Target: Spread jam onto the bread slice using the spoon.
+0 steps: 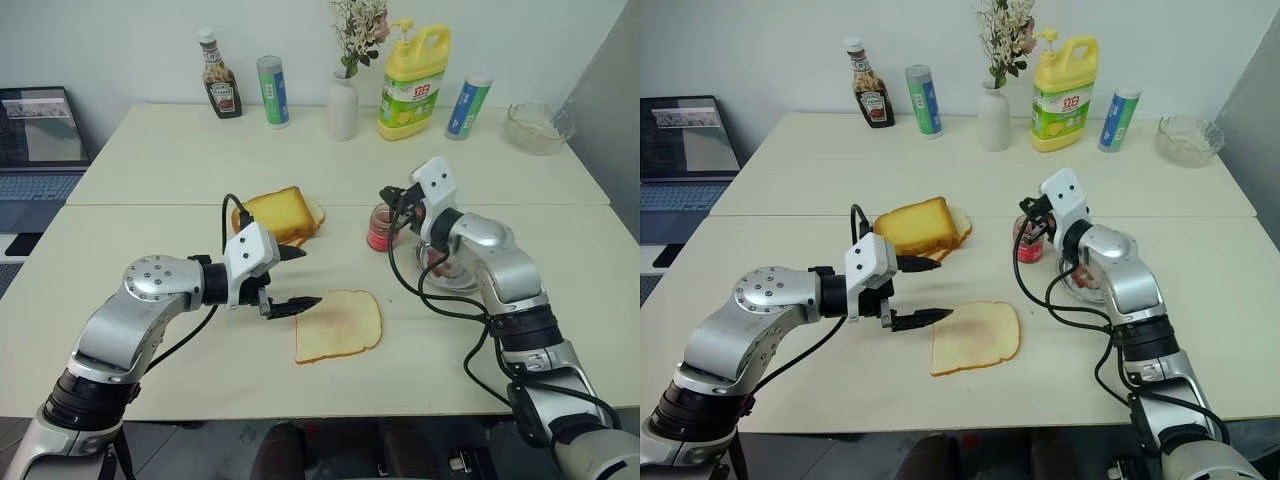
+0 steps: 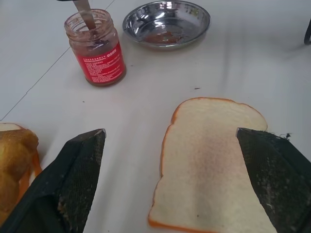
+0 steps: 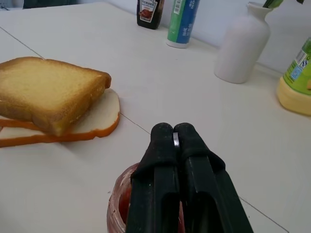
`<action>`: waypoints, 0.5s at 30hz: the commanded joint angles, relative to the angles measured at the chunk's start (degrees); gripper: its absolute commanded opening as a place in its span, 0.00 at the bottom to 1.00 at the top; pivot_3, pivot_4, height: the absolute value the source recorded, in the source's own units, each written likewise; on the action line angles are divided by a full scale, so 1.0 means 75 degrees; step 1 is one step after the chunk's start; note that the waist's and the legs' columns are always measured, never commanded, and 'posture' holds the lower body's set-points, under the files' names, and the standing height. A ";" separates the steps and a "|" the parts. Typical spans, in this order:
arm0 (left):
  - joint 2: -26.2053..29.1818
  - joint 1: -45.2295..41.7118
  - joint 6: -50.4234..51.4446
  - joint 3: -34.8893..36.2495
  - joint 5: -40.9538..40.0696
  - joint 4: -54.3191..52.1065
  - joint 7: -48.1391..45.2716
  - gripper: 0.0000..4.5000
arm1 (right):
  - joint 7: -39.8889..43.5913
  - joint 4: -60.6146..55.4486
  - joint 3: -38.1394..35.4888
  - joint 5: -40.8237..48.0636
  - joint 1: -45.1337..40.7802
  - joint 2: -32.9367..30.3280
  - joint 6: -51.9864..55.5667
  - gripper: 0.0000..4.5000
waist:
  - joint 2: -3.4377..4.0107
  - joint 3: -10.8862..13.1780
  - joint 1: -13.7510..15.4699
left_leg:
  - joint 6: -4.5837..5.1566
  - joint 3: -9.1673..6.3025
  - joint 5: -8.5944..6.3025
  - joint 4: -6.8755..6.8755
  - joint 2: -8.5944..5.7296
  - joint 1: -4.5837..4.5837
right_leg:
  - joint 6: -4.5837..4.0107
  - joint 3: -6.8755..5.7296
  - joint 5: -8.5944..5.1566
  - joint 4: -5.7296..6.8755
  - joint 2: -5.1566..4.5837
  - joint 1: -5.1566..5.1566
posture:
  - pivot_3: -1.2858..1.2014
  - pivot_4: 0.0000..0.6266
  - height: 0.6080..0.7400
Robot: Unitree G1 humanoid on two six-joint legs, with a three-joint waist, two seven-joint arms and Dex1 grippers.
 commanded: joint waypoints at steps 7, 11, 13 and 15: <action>-0.0011 -0.0066 -0.0116 0.0073 0.0061 -0.0139 0.0037 1.00 | -0.0288 -0.0219 -0.0743 0.0758 -0.0211 0.0523 0.1152 0.01 | 0.0000 0.0000 -0.0006 | 0.0000 -0.0001 0.0000 0.0000 0.0001 0.0003 | 0.0000 0.0000 0.0000 0.0008 0.0001 0.0000 | 0.52 0.24 1.00; -0.0022 -0.0053 -0.0109 0.0075 0.0068 -0.0149 0.0050 1.00 | -0.0375 -0.0258 -0.0885 0.0918 -0.0286 0.0614 0.1393 0.01 | 0.0000 0.0000 -0.0005 | 0.0000 -0.0001 0.0000 0.0000 0.0001 0.0002 | 0.0000 -0.0001 0.0000 0.0007 0.0001 0.0000 | 0.52 0.24 1.00; -0.0029 -0.0059 -0.0097 0.0074 0.0070 -0.0156 0.0057 1.00 | -0.0427 -0.0260 -0.0981 0.1011 -0.0331 0.0663 0.1498 0.01 | 0.0001 0.0000 -0.0005 | 0.0000 -0.0001 0.0000 0.0000 0.0000 0.0002 | 0.0000 0.0000 0.0000 0.0006 0.0001 0.0000 | 0.52 0.24 1.00; -0.0035 -0.0060 -0.0095 0.0072 0.0075 -0.0158 0.0065 1.00 | -0.0565 -0.0220 -0.1252 0.1235 -0.0424 0.0790 0.1706 0.01 | 0.0000 0.0000 -0.0008 | 0.0000 0.0000 0.0000 -0.0001 0.0001 0.0003 | 0.0000 0.0000 0.0000 0.0007 0.0001 0.0000 | 0.52 0.24 1.00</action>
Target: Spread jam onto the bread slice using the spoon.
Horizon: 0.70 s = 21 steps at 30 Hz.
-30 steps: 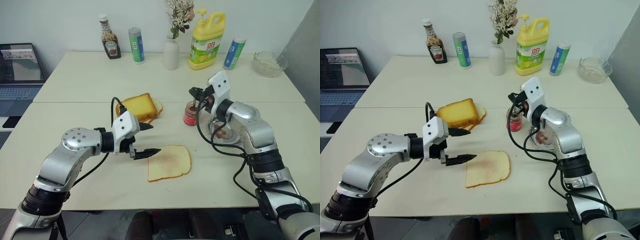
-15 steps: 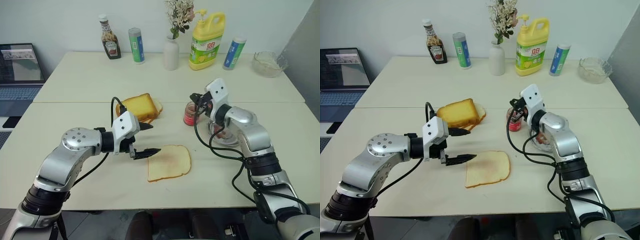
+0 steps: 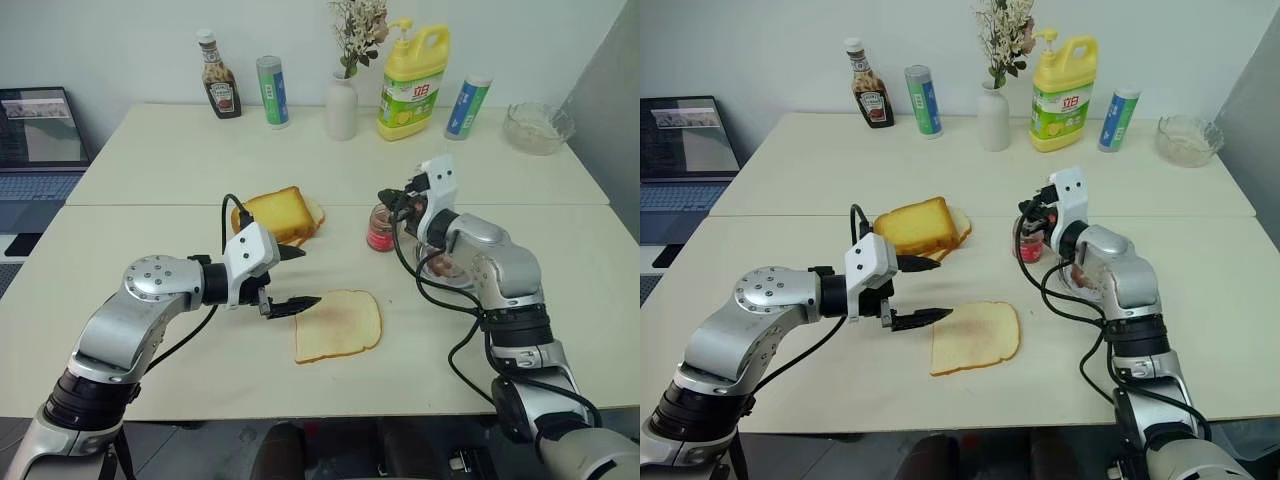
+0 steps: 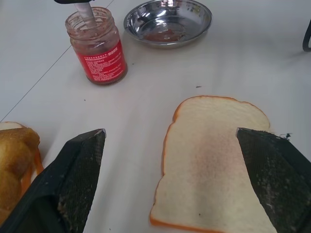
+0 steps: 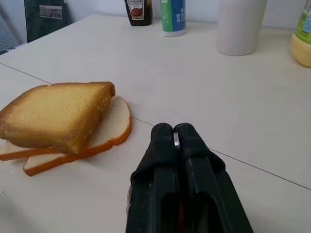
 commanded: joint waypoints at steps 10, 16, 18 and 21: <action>-0.0029 -0.0073 -0.0153 0.0043 0.0060 -0.0129 0.0032 1.00 | -0.0620 0.0054 -0.1387 0.1189 -0.0593 0.0366 0.0880 0.01 | 0.0000 0.0000 -0.0002 | 0.0000 0.0000 0.0000 -0.0001 0.0000 -0.0001 | 0.0000 0.0000 0.0000 0.0000 0.0000 -0.0001 | 0.52 0.24 1.00; -0.0049 -0.0082 -0.0192 0.0041 0.0095 -0.0095 0.0027 1.00 | -0.0809 0.0112 -0.1622 0.1469 -0.0726 0.0409 0.1032 0.01 | 0.0001 0.0000 -0.0009 | 0.0000 0.0001 0.0000 -0.0002 0.0001 -0.0001 | 0.0000 0.0001 0.0000 0.0000 0.0000 -0.0001 | 0.52 0.24 1.00; -0.0067 -0.0095 -0.0216 0.0038 0.0112 -0.0067 0.0033 1.00 | -0.0923 0.0177 -0.1750 0.1607 -0.0790 0.0454 0.1058 0.01 | 0.0000 0.0000 -0.0009 | 0.0000 0.0001 0.0000 -0.0002 0.0001 -0.0001 | 0.0000 0.0001 0.0000 -0.0001 0.0000 -0.0002 | 0.52 0.24 1.00; -0.0198 -0.0139 -0.0136 0.0097 0.0033 -0.0083 0.0145 1.00 | -0.1015 0.0202 -0.1852 0.1745 -0.0874 0.0440 0.1103 0.01 | 0.0001 0.0000 -0.0008 | 0.0000 0.0002 0.0000 -0.0002 0.0000 -0.0002 | 0.0000 0.0001 0.0000 -0.0001 0.0000 -0.0002 | 0.52 0.24 1.00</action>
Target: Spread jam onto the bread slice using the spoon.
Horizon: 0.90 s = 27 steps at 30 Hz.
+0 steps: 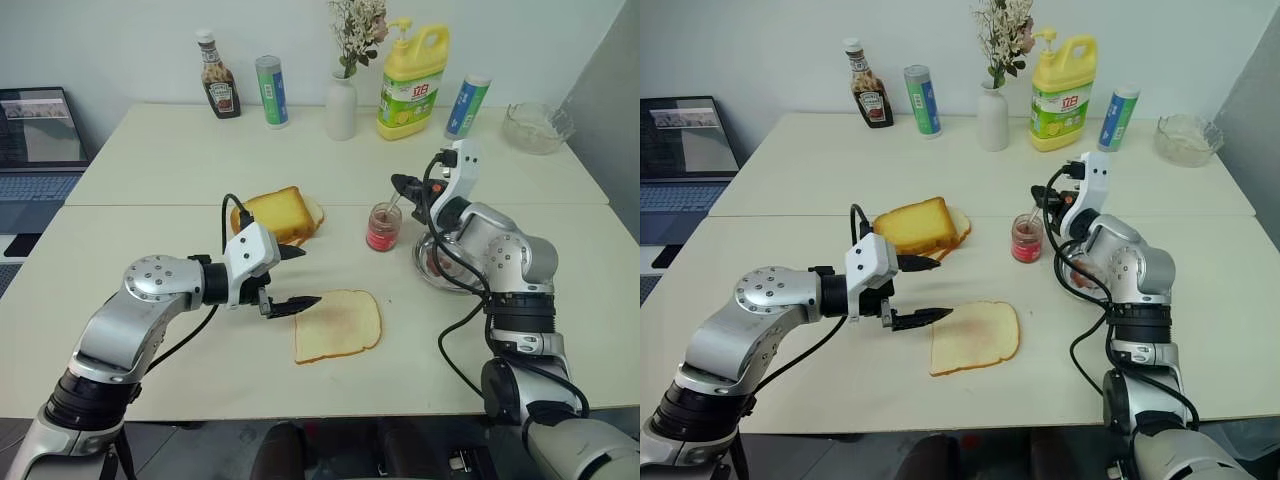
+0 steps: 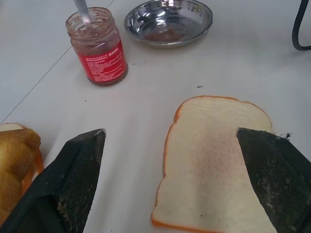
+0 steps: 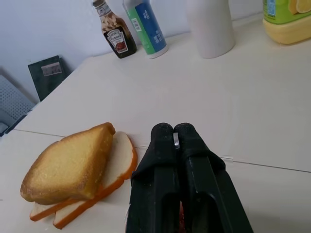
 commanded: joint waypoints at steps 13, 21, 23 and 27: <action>-0.0447 -0.0458 -0.0049 0.0189 -0.0033 0.0076 0.0481 1.00 | -0.0344 -0.0195 -0.0482 0.0771 -0.0383 -0.0080 0.0312 0.01 | 0.0000 0.0000 -0.0007 | 0.0000 0.0001 0.0000 0.0000 0.0000 0.0000 | 0.0000 0.0001 0.0000 0.0000 0.0001 0.0000 | 0.52 0.24 1.00; -0.0602 -0.0644 0.0204 0.0230 -0.0208 0.0121 0.0646 1.00 | -0.0429 -0.0208 -0.0623 0.0923 -0.0480 -0.0143 0.0417 0.01 | 0.0000 0.0000 -0.0007 | 0.0000 0.0000 0.0000 0.0000 0.0001 -0.0001 | 0.0000 0.0000 0.0000 0.0000 0.0001 0.0000 | 0.52 0.24 1.00; -0.0606 -0.0667 0.0220 0.0230 -0.0205 0.0132 0.0658 1.00 | -0.0450 -0.0220 -0.0625 0.0955 -0.0494 -0.0167 0.0414 0.01 | 0.0000 0.0000 -0.0007 | 0.0000 0.0001 0.0000 0.0000 0.0001 -0.0001 | 0.0000 0.0001 0.0000 0.0000 0.0001 0.0000 | 0.52 0.24 1.00; -0.0602 -0.0677 0.0220 0.0225 -0.0194 0.0130 0.0668 1.00 | -0.0517 -0.0267 -0.0650 0.1061 -0.0499 -0.0186 0.0451 0.01 | 0.0000 0.0000 -0.0008 | 0.0000 0.0001 0.0000 -0.0001 0.0001 -0.0001 | 0.0000 0.0001 0.0000 0.0000 0.0000 0.0000 | 0.52 0.24 1.00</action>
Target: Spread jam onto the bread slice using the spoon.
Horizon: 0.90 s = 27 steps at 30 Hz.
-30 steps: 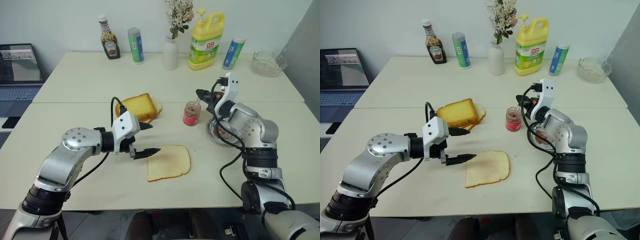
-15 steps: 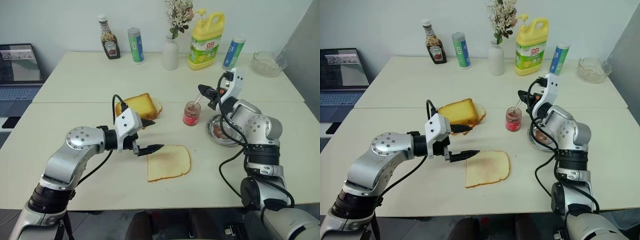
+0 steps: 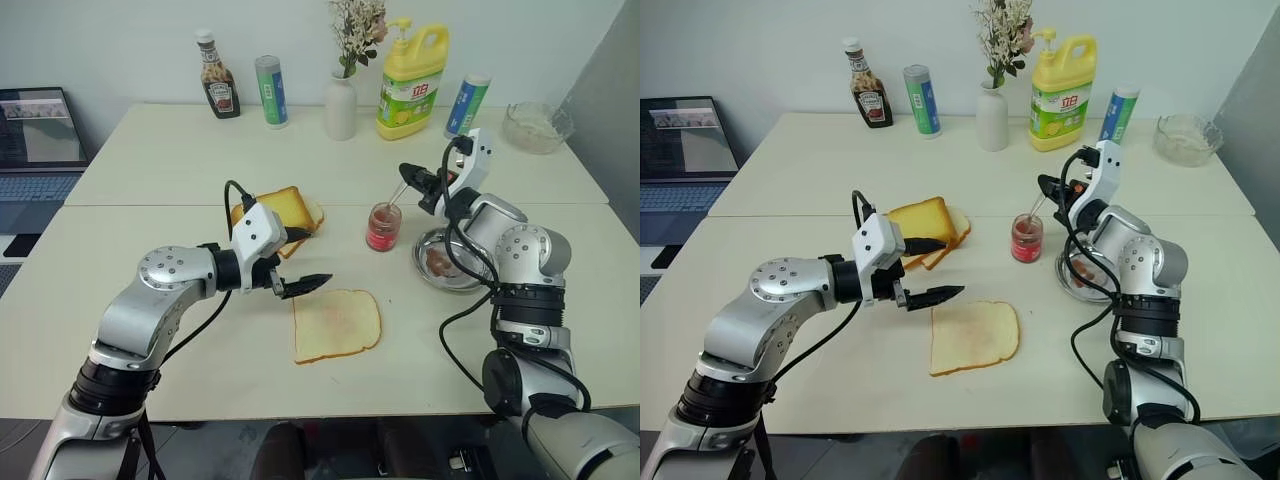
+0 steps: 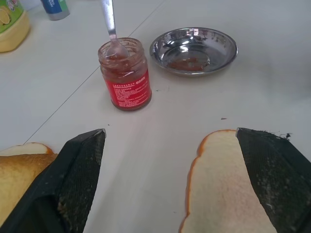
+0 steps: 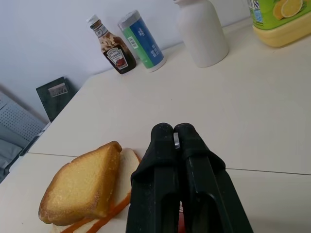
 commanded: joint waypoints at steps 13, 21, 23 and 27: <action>-0.0007 -0.0261 -0.0100 0.0153 -0.0042 -0.0031 0.0003 1.00 | -0.0307 -0.0128 -0.0616 0.0690 -0.0309 -0.0048 0.0198 0.01 | 0.0000 0.0000 -0.0002 | 0.0000 0.0000 0.0000 -0.0001 0.0000 0.0000 | 0.0000 0.0000 0.0000 0.0000 0.0000 0.0000 | 0.52 0.24 1.00; -0.0007 -0.0253 -0.0116 0.0167 -0.0048 -0.0026 -0.0004 1.00 | -0.0540 0.0023 -0.0824 0.0933 -0.0272 -0.0050 0.0279 0.01 | 0.0000 0.0000 -0.0011 | 0.0000 0.0001 0.0000 -0.0001 0.0000 -0.0001 | 0.0000 0.0001 0.0000 -0.0001 0.0000 0.0000 | 0.52 0.24 1.00; -0.0014 -0.0247 -0.0117 0.0171 -0.0055 -0.0034 0.0000 1.00 | -0.0578 0.0049 -0.0855 0.0972 -0.0261 -0.0059 0.0282 0.01 | 0.0000 0.0000 -0.0016 | 0.0000 0.0001 0.0000 -0.0001 0.0000 -0.0001 | 0.0000 0.0001 0.0000 -0.0002 0.0000 0.0000 | 0.52 0.24 1.00; -0.0040 -0.0272 -0.0127 0.0174 -0.0056 -0.0005 0.0013 1.00 | -0.0651 0.0082 -0.0895 0.1036 -0.0255 -0.0095 0.0264 0.01 | 0.0000 0.0000 -0.0030 | 0.0000 0.0001 0.0000 -0.0001 0.0000 -0.0001 | 0.0000 0.0001 0.0000 -0.0001 0.0000 0.0000 | 0.52 0.24 1.00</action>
